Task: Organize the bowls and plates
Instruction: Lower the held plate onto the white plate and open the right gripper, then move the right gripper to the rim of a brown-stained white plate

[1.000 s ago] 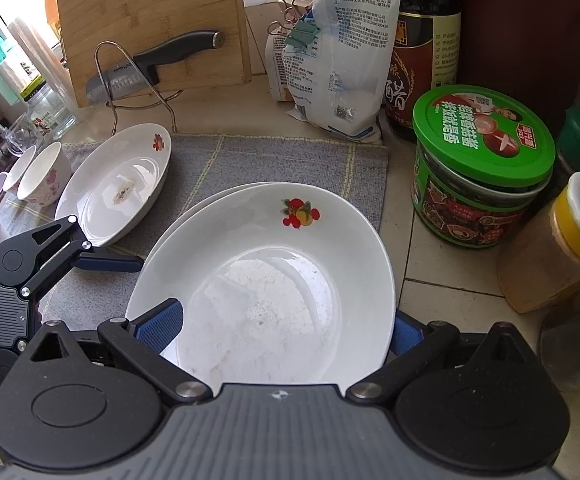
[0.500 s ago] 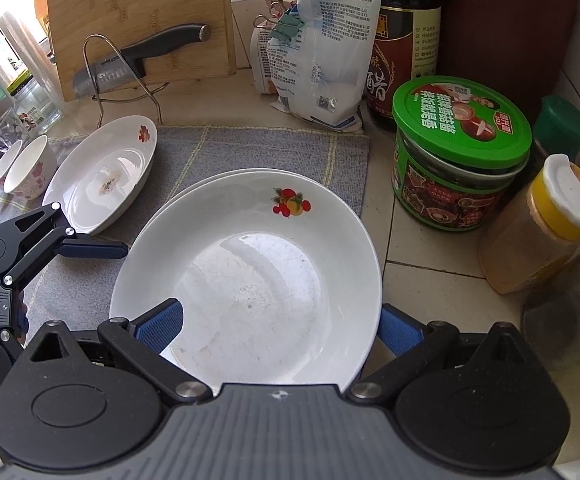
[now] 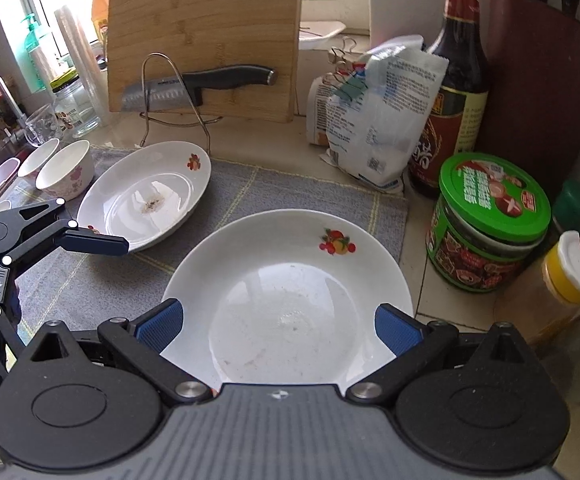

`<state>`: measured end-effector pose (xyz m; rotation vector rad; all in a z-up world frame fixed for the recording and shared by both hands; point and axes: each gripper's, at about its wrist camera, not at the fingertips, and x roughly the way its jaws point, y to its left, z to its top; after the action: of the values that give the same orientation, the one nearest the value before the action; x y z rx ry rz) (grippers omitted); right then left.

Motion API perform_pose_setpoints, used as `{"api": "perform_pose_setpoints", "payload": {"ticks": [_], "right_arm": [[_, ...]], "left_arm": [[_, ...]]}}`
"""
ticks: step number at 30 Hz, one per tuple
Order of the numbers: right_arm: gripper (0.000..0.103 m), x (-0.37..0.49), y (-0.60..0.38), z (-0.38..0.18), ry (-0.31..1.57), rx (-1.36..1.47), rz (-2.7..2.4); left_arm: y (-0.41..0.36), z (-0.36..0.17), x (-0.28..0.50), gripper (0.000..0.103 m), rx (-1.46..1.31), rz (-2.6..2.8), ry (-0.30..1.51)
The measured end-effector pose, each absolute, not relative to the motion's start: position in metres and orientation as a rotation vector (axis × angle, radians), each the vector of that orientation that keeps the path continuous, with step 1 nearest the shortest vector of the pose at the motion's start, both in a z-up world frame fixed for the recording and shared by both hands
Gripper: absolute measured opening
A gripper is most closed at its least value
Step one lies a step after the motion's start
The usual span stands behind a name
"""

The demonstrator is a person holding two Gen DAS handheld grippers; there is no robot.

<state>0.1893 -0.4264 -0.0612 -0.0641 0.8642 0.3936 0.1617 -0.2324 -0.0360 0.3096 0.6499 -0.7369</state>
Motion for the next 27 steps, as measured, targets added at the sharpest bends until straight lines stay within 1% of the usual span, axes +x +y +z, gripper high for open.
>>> {"api": "perform_pose_setpoints", "payload": {"ticks": [7,11,21,27], "right_arm": [[0.103,0.182,-0.384,-0.056,0.784,-0.104,0.437],[0.103,0.179,-0.361,-0.057,0.772,-0.095,0.442],[0.103,0.171,-0.302,-0.065,0.786,-0.065,0.393],[0.103,0.174,-0.281,-0.070,0.812,-0.084,0.374]], "left_arm": [[-0.191,-0.030,0.147,0.100,0.252,-0.591,0.662],[-0.163,-0.034,0.144,0.100,0.213,-0.527,0.686],[-0.103,-0.057,0.159,0.100,0.181,-0.453,0.745],[-0.090,-0.077,0.179,0.100,0.184,-0.453,0.775]]}}
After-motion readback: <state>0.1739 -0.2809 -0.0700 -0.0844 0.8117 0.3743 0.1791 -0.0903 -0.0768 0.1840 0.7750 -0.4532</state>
